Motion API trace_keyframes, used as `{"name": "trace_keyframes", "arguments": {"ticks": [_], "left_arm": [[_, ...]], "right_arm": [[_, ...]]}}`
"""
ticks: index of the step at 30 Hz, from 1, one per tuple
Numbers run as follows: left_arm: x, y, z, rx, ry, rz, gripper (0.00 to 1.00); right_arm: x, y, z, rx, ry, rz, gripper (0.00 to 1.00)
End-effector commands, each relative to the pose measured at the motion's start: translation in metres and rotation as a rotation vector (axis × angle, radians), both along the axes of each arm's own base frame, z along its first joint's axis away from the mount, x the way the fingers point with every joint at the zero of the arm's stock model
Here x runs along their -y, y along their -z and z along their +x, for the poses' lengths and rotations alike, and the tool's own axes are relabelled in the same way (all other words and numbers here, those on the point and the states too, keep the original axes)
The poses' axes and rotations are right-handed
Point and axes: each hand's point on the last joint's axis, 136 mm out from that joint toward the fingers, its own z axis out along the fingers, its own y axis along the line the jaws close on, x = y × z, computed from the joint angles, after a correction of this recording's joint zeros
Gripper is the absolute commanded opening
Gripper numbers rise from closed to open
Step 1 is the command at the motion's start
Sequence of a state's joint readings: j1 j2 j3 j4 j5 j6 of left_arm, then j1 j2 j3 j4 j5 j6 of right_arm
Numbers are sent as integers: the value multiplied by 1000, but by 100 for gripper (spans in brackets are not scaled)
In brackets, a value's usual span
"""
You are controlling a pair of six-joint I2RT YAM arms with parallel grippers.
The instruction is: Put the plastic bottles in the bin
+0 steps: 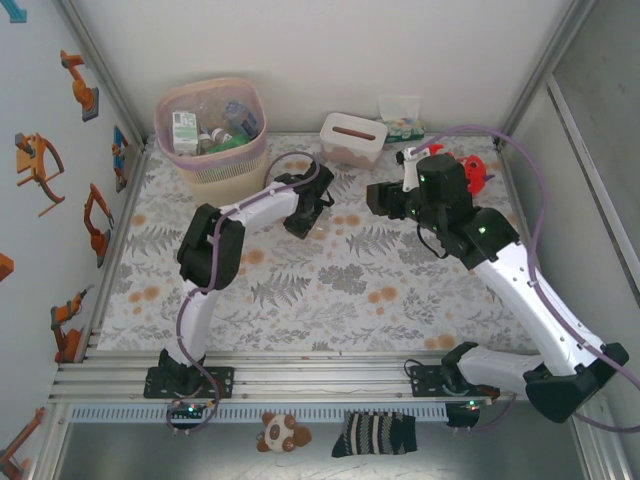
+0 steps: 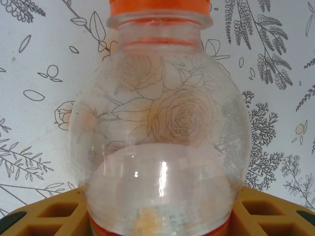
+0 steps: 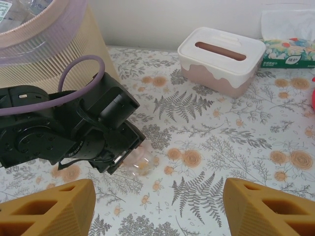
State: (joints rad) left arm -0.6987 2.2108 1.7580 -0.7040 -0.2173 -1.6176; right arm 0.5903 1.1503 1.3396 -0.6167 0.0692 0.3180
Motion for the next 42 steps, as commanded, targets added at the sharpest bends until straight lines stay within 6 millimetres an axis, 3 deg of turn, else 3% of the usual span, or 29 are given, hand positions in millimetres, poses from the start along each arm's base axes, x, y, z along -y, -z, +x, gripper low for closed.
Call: {"name": "trace_keyframes", "arguments": {"ticks": [1, 9, 14, 17, 25, 31, 37, 42], "left_arm": [[-1, -33, 3, 68, 73, 8, 49], [14, -91, 16, 276, 279, 38, 46], [39, -143, 26, 569, 502, -42, 42], [50, -179, 23, 741, 639, -57, 39], [54, -241, 13, 975, 927, -68, 36], [40, -300, 11, 1176, 1100, -86, 34], [17, -347, 7, 1271, 1189, 128, 40], [-12, -372, 11, 1271, 1218, 281, 43]], "right_arm": [[7, -4, -2, 17, 26, 17, 68], [7, -3, -1, 22, 35, 23, 68], [8, -2, 1, 24, 45, 21, 68], [9, -1, 1, 22, 49, 19, 68], [7, 1, 5, 17, 51, 16, 68], [4, 1, 9, 14, 48, 13, 68], [0, 3, 14, 10, 47, 12, 68], [-5, 2, 17, 7, 39, 19, 68]]}}
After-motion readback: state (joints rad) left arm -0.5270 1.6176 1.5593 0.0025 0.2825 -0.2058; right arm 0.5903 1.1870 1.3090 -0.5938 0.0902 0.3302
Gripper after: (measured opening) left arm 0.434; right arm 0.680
